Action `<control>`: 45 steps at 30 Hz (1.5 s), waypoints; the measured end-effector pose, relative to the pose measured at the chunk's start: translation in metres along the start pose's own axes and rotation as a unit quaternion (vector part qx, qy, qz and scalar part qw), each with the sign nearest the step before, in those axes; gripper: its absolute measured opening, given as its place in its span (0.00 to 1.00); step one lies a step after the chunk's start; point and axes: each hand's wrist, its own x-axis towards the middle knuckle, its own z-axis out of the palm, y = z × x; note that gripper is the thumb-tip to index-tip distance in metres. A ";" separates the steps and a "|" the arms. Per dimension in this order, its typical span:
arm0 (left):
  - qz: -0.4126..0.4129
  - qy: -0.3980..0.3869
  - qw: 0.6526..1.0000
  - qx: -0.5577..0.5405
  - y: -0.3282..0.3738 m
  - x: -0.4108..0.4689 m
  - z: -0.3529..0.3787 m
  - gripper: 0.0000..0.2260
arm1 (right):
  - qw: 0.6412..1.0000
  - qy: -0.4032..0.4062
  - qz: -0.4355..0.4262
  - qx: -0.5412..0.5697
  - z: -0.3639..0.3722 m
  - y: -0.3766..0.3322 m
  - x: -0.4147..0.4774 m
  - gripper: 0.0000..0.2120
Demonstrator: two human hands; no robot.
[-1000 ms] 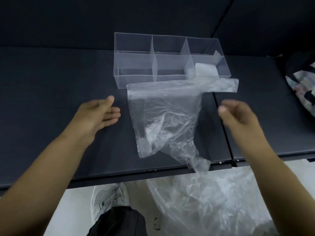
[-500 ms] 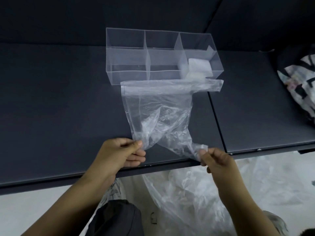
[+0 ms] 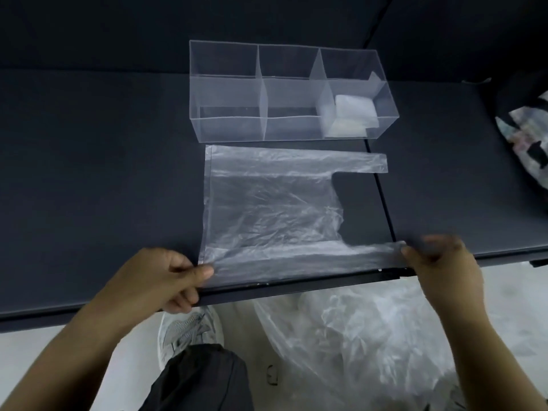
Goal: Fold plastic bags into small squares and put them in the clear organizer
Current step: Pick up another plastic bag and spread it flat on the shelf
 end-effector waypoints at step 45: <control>0.376 0.106 0.918 0.063 -0.019 -0.018 0.005 0.07 | 0.918 -0.080 -0.388 0.015 0.036 -0.045 -0.057 0.05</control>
